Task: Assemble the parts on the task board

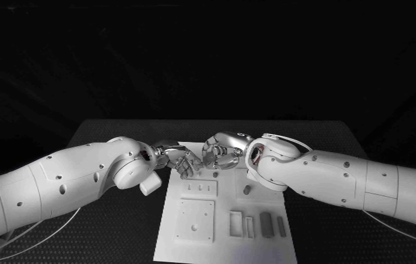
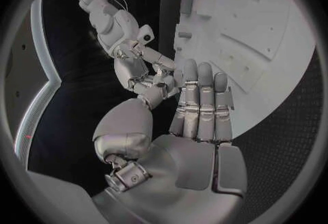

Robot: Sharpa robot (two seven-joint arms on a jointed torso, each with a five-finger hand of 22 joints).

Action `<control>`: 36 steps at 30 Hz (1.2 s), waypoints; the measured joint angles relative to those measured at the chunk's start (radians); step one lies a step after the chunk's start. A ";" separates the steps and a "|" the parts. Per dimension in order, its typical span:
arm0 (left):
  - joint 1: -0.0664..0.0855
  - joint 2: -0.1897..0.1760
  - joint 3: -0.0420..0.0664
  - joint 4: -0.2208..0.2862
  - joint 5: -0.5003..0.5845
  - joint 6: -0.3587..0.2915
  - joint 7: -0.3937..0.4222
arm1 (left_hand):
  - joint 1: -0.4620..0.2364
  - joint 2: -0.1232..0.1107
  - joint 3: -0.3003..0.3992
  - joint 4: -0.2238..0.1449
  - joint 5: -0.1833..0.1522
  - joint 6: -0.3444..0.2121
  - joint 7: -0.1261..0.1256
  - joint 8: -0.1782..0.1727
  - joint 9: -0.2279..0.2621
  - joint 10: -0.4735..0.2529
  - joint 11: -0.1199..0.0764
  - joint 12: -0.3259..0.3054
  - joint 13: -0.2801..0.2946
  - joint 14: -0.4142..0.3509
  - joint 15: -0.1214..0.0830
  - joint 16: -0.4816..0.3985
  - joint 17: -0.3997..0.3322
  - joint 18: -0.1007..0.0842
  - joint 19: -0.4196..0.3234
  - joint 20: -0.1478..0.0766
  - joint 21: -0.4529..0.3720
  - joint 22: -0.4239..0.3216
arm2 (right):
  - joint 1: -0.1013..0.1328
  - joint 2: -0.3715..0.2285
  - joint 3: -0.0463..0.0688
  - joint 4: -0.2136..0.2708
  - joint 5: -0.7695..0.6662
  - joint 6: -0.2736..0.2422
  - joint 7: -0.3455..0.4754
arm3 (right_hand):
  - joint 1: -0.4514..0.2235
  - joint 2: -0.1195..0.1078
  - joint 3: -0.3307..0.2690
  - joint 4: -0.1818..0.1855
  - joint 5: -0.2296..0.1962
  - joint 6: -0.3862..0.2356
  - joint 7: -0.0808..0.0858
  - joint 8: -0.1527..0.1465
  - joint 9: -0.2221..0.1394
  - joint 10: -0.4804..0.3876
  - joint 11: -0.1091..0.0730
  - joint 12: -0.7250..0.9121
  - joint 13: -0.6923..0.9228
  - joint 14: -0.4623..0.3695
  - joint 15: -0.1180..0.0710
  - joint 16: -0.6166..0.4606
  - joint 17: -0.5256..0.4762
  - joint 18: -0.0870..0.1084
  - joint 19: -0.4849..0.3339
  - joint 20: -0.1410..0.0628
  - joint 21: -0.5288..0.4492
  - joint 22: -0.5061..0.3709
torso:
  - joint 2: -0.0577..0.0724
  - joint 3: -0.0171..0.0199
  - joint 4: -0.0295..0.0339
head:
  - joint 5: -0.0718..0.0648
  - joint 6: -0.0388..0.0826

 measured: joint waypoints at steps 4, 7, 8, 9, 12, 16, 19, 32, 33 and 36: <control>0.000 -0.001 0.000 -0.001 -0.020 -0.003 0.001 | 0.005 -0.005 0.001 0.001 0.004 0.002 0.000 0.007 0.006 0.012 -0.004 0.003 0.004 0.006 -0.006 0.010 0.003 0.000 0.001 0.001 0.006 0.000 | 0.000 -0.018 0.000 -0.015 0.050 -0.024 0.011 | -0.015 -0.015 -0.077 0.010 0.034 -0.036 0.036 -0.037 -0.013 -0.018 0.015 -0.051 -0.042 -0.084 0.048 -0.075 -0.051 0.023 -0.094 0.049 -0.090 -0.030 | 0.000 -0.0003 -0.0001 | 0.001 -0.001; 0.000 -0.002 0.000 -0.004 -0.040 -0.011 0.001 | 0.009 -0.009 0.001 0.001 0.008 0.006 0.002 0.007 0.015 0.020 -0.009 0.012 0.010 0.014 -0.014 0.021 0.007 0.000 0.010 -0.002 0.014 0.000 | -0.001 -0.034 0.006 -0.037 0.108 -0.059 0.025 | -0.015 -0.015 -0.108 0.030 0.090 -0.043 0.043 -0.040 -0.019 -0.031 0.027 -0.051 -0.062 -0.089 0.053 -0.078 -0.071 0.023 -0.104 0.061 -0.107 -0.033 | 0.000 -0.0005 -0.0002 | 0.003 -0.001; 0.000 -0.002 0.000 -0.005 -0.047 -0.014 0.001 | 0.009 -0.009 0.001 0.001 0.008 0.008 0.002 0.007 0.018 0.026 -0.012 0.015 0.012 0.018 -0.018 0.027 0.009 0.000 0.011 -0.003 0.015 0.001 | -0.001 -0.037 0.010 -0.045 0.126 -0.071 0.030 | -0.015 -0.015 -0.111 0.033 0.105 -0.043 0.043 -0.040 -0.020 -0.031 0.027 -0.051 -0.066 -0.089 0.053 -0.078 -0.074 0.023 -0.100 0.064 -0.109 -0.033 | 0.000 -0.0004 -0.0002 | 0.004 -0.001; 0.000 -0.002 0.000 -0.005 -0.054 -0.017 0.000 | 0.009 -0.009 0.001 0.001 0.007 0.008 0.001 0.010 0.019 0.031 -0.013 0.020 0.016 0.021 -0.021 0.033 0.012 0.000 0.012 -0.003 0.015 0.002 | -0.001 -0.039 0.014 -0.055 0.143 -0.082 0.035 | -0.015 -0.015 -0.113 0.035 0.114 -0.043 0.043 -0.040 -0.020 -0.031 0.027 -0.051 -0.068 -0.089 0.053 -0.078 -0.076 0.024 -0.099 0.066 -0.110 -0.033 | 0.000 -0.0003 -0.0002 | 0.005 -0.001; 0.000 0.000 0.000 -0.006 -0.083 -0.026 -0.005 | 0.010 -0.008 -0.001 0.002 0.000 0.009 0.000 0.013 0.026 0.045 -0.021 0.038 0.029 0.030 -0.025 0.052 0.021 0.000 0.016 -0.003 0.027 0.006 | 0.003 -0.040 0.032 -0.092 0.202 -0.113 0.051 | -0.015 -0.015 -0.113 0.035 0.145 -0.043 0.043 -0.040 -0.022 -0.031 0.027 -0.051 -0.074 -0.089 0.053 -0.078 -0.081 0.031 -0.102 0.069 -0.111 -0.033 | 0.000 0.0000 -0.0004 | 0.006 -0.002; 0.000 0.009 0.000 -0.008 -0.133 -0.034 -0.023 | 0.017 -0.011 -0.015 0.001 0.008 0.016 -0.007 0.013 0.053 0.064 -0.037 0.158 0.126 0.060 -0.060 0.167 0.076 0.001 0.053 -0.010 0.094 0.008 | 0.015 -0.040 0.053 -0.143 0.256 -0.141 0.068 | -0.008 -0.008 -0.116 0.038 0.182 -0.043 0.043 -0.040 -0.024 -0.031 0.027 -0.045 -0.082 -0.089 0.053 -0.078 -0.088 0.039 -0.102 0.076 -0.111 -0.031 | 0.000 0.0005 -0.0006 | 0.006 -0.003; 0.000 0.017 0.000 -0.008 -0.171 -0.035 -0.047 | 0.021 -0.015 -0.024 -0.004 0.041 0.023 -0.014 0.013 0.061 0.079 -0.054 0.289 0.225 0.095 -0.095 0.274 0.116 0.001 0.098 -0.023 0.168 0.008 | 0.027 -0.036 0.059 -0.185 0.285 -0.156 0.079 | -0.008 -0.008 -0.116 0.038 0.186 -0.043 0.043 -0.040 -0.024 -0.031 0.027 -0.045 -0.084 -0.089 0.053 -0.078 -0.089 0.039 -0.102 0.076 -0.111 -0.031 | 0.000 0.0007 -0.0006 | 0.007 -0.005; 0.001 0.063 -0.002 -0.007 -0.374 -0.035 -0.154 | 0.017 -0.013 -0.023 -0.001 0.102 0.019 -0.022 0.005 0.061 0.084 -0.077 0.543 0.392 0.101 -0.115 0.479 0.126 0.009 0.185 -0.059 0.349 0.008 | 0.055 0.009 0.076 -0.355 0.421 -0.170 0.128 | 0.007 0.007 -0.115 0.037 0.201 -0.044 0.044 -0.040 -0.027 -0.032 0.026 -0.042 -0.094 -0.093 0.057 -0.073 -0.100 0.039 -0.106 0.087 -0.120 -0.028 | 0.000 0.0024 0.0009 | 0.007 -0.016; 0.001 0.065 -0.004 -0.007 -0.384 -0.035 -0.159 | 0.015 -0.013 -0.023 -0.001 0.102 0.018 -0.023 0.005 0.061 0.085 -0.080 0.553 0.397 0.105 -0.120 0.488 0.123 0.014 0.192 -0.059 0.359 0.008 | 0.058 0.013 0.076 -0.365 0.435 -0.166 0.132 | 0.010 0.015 -0.111 0.033 0.201 -0.044 0.044 -0.040 -0.028 -0.032 0.026 -0.043 -0.103 -0.096 0.059 -0.081 -0.110 0.039 -0.110 0.091 -0.131 -0.030 | 0.000 0.0023 0.0008 | 0.007 -0.017; 0.003 0.070 -0.024 -0.008 -0.407 -0.035 -0.170 | 0.012 -0.016 -0.022 0.000 0.102 0.019 -0.025 0.001 0.061 0.084 -0.085 0.570 0.404 0.111 -0.125 0.505 0.118 0.016 0.210 -0.066 0.382 0.008 | 0.061 0.025 0.076 -0.386 0.473 -0.156 0.146 | 0.003 0.023 -0.105 0.028 0.201 -0.045 0.045 -0.040 -0.030 -0.035 0.030 -0.095 -0.168 -0.105 0.066 -0.143 -0.174 0.040 -0.129 0.110 -0.188 -0.058 | 0.000 0.0018 -0.0005 | 0.007 -0.019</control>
